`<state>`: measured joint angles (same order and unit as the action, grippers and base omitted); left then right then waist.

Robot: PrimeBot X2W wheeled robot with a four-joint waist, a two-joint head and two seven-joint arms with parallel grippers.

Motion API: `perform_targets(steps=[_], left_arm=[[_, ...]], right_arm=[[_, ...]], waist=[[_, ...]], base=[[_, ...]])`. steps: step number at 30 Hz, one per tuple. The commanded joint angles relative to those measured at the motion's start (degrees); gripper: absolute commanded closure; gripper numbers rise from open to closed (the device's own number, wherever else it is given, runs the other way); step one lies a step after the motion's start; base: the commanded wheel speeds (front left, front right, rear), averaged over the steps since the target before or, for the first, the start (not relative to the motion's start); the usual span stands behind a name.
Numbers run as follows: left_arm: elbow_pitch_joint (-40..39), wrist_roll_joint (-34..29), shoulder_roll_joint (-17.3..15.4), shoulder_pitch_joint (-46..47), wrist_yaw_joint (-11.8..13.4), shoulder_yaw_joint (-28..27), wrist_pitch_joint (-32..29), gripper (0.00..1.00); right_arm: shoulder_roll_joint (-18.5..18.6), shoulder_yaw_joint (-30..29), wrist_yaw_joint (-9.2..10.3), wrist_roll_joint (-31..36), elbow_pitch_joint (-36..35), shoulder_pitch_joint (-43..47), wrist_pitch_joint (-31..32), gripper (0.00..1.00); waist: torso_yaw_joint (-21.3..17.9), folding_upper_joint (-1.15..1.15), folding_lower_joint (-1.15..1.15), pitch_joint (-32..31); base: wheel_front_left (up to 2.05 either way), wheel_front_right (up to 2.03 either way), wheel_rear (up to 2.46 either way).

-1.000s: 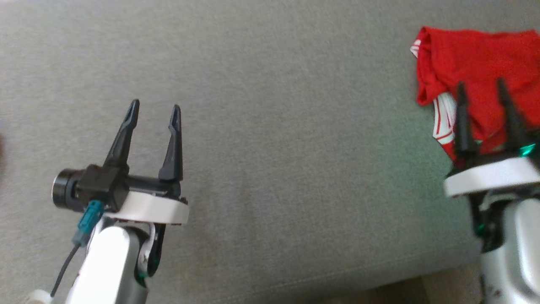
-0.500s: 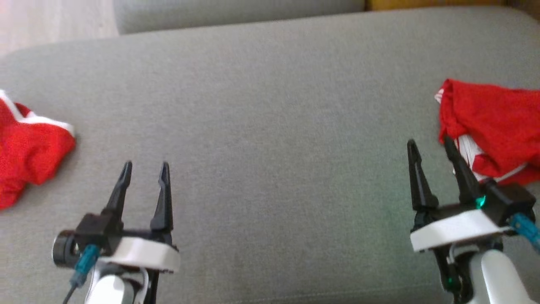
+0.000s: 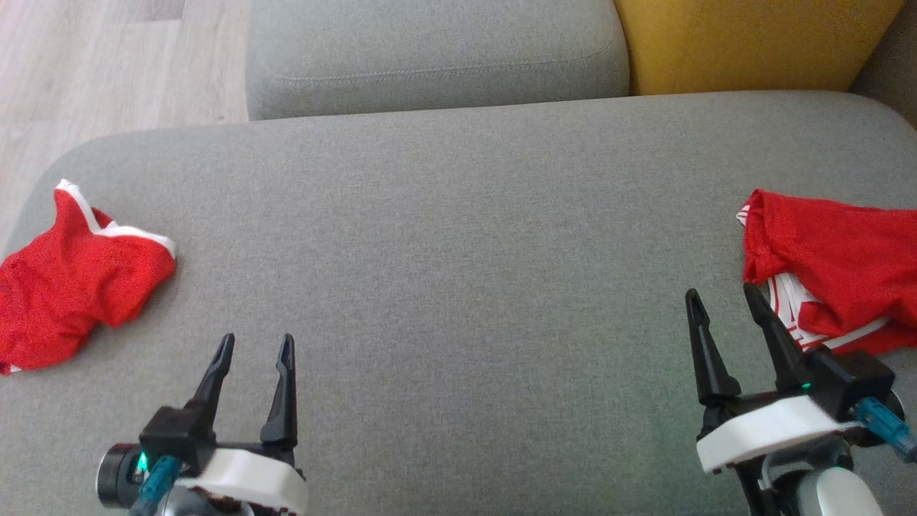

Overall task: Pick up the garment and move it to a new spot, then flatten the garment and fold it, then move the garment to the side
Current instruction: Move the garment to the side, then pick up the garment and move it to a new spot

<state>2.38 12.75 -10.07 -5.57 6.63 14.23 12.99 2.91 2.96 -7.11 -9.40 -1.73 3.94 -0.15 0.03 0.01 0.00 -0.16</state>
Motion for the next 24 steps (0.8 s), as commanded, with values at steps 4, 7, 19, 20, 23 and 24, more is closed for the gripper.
perform_targets(steps=[4, 7, 19, 20, 23, 24], left_arm=[[-2.0, 0.3, -1.0, 1.6, 0.5, -1.5, -0.4, 0.0], [-1.8, 0.3, -1.1, 1.8, 0.5, -1.4, -0.4, 0.0], [-1.4, -0.3, -1.1, 2.6, 1.6, -1.0, 0.2, 0.0], [-1.4, -0.3, -1.2, 2.6, 1.6, -0.9, 0.2, 0.0], [-1.3, -0.4, -1.1, 2.8, 1.8, -0.8, 0.3, 0.0], [-1.3, -0.4, -1.1, 2.8, 1.8, -0.8, 0.3, 0.0]], right_arm=[[0.0, 1.2, -0.37, 0.7, -2.6, -1.1, 0.1, 0.0], [0.0, 1.1, -0.37, 0.7, -2.7, -1.0, 0.2, 0.0], [0.0, 0.7, -0.37, 0.7, -2.5, -1.1, 0.4, 0.0], [0.0, 0.7, -0.37, 0.6, -2.5, -1.1, 0.3, 0.0], [0.0, 0.5, -0.37, 0.6, -2.4, -0.9, 0.3, 0.0], [0.0, 0.5, -0.37, 0.6, -2.4, -0.9, 0.3, 0.0]], waist=[[-0.1, -0.01, 0.0, -0.3], [0.0, -0.01, 0.0, -0.3], [0.1, -0.01, 0.0, -0.4], [0.1, -0.01, 0.0, -0.4], [0.2, -0.01, 0.0, -0.4], [0.2, -0.01, 0.0, -0.4]], base=[[0.0, 0.0, 0.0], [0.0, 0.0, 0.0], [0.0, 0.0, 0.0], [0.0, 0.0, 0.0], [0.0, 0.0, 0.0], [0.0, 0.0, 0.0]])
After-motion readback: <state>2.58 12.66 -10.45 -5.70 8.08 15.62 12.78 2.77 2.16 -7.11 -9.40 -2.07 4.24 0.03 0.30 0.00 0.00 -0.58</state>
